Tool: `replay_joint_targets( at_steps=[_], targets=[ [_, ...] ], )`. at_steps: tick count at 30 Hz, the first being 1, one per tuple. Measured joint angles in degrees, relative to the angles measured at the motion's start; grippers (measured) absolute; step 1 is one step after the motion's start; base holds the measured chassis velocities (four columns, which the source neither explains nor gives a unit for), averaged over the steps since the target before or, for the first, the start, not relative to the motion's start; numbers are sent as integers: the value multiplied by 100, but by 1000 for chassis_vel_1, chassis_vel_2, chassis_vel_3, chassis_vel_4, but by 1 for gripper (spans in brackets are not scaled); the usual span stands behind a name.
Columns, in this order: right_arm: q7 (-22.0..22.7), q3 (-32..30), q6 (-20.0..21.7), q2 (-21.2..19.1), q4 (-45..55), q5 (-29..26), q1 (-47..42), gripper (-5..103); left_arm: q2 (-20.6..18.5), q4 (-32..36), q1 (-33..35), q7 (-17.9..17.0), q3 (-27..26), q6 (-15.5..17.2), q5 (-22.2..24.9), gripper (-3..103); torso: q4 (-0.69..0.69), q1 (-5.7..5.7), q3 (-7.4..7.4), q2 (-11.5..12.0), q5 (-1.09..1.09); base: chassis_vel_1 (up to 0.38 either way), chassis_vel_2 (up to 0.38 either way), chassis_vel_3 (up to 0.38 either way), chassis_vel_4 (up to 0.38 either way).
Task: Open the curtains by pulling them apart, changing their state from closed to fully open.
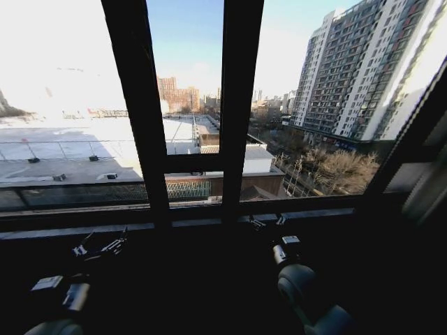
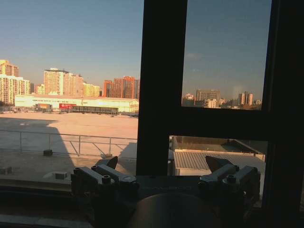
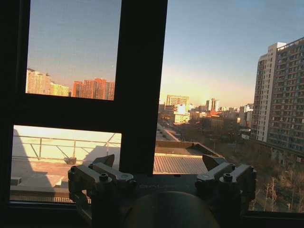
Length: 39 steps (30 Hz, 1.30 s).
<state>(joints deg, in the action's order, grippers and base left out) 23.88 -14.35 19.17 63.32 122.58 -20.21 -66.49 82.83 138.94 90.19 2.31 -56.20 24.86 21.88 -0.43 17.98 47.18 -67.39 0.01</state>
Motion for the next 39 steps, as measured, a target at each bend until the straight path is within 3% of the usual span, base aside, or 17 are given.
replay_joint_targets(
  at_steps=[26, 39],
  targets=[
    [-18, 14, -103, -13, -35, 193, -37, 100, -7, -17, 8, 42, -45, -11, 9, 100, -1, 1, 0, 1, 0, 20, -346, -19, 348],
    [-26, 19, -144, -4, -106, 217, -19, 100, -32, -105, -17, 69, -46, -158, 14, 100, -1, 7, 2, 3, 0, 20, -33, -18, 25]
  ],
)
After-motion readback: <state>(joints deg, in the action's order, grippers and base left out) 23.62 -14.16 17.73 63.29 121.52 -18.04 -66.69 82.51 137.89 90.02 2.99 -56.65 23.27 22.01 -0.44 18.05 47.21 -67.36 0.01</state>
